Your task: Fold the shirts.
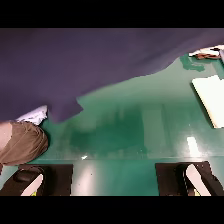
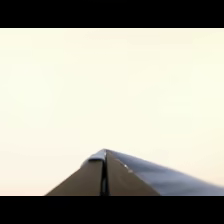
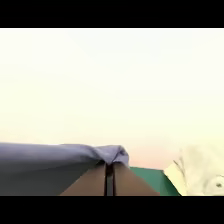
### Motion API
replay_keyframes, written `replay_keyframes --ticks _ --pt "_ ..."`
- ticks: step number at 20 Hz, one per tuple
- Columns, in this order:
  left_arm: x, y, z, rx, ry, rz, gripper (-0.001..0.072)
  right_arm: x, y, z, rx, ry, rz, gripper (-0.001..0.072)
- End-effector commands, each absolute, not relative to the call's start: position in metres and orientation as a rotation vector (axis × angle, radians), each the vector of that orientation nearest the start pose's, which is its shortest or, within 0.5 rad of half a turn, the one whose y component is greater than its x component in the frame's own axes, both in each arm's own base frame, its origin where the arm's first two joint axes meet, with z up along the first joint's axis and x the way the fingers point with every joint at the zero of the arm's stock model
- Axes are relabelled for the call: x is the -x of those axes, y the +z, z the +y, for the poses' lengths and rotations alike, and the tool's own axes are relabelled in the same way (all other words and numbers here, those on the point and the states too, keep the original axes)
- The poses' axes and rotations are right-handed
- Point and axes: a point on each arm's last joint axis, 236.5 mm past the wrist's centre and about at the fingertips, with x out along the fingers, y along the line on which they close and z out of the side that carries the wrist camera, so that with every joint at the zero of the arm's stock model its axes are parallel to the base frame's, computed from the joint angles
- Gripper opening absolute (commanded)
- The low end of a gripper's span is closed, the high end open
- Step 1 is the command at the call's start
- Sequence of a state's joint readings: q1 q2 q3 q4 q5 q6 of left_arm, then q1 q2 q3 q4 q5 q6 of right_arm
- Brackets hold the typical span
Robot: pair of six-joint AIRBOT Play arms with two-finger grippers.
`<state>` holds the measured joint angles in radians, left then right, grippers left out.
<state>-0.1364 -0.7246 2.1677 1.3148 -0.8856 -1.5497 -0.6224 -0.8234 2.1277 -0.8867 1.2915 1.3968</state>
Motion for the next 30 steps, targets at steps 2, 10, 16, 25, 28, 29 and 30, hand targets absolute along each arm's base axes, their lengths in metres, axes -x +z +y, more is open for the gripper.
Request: replay_keyframes --ticks 2,10,16,25,28,29,30 --pt "-0.168 0.594 -0.035 0.121 -0.201 -0.287 0.0019 -0.219 0.542 0.005 -0.031 -0.041 -0.013 0.0024" --pt "-0.375 0.305 -0.093 0.197 -0.254 0.558 0.0020 -0.313 0.325 -0.012 -0.373 0.139 0.647 0.0023" --pt "-0.455 0.142 -0.108 0.193 -0.229 0.898 0.0020 -0.378 0.111 0.025 -0.249 0.124 1.230 0.0024" --pt "-0.572 0.073 -0.091 0.216 -0.178 0.832 0.0019 -0.498 0.065 -0.015 -0.292 0.069 1.192 0.0024" --pt "-0.577 0.084 -0.081 0.183 -0.226 0.799 0.0019 -0.512 0.067 -0.008 -0.224 0.119 1.167 0.0023" --pt "-0.572 0.080 -0.081 0.158 -0.256 0.824 0.0019 -0.512 0.064 -0.006 -0.217 0.123 1.168 0.0024" --pt "-0.561 0.072 -0.078 0.125 -0.286 0.874 0.0020 -0.510 0.061 -0.006 -0.218 0.122 1.174 0.0024"
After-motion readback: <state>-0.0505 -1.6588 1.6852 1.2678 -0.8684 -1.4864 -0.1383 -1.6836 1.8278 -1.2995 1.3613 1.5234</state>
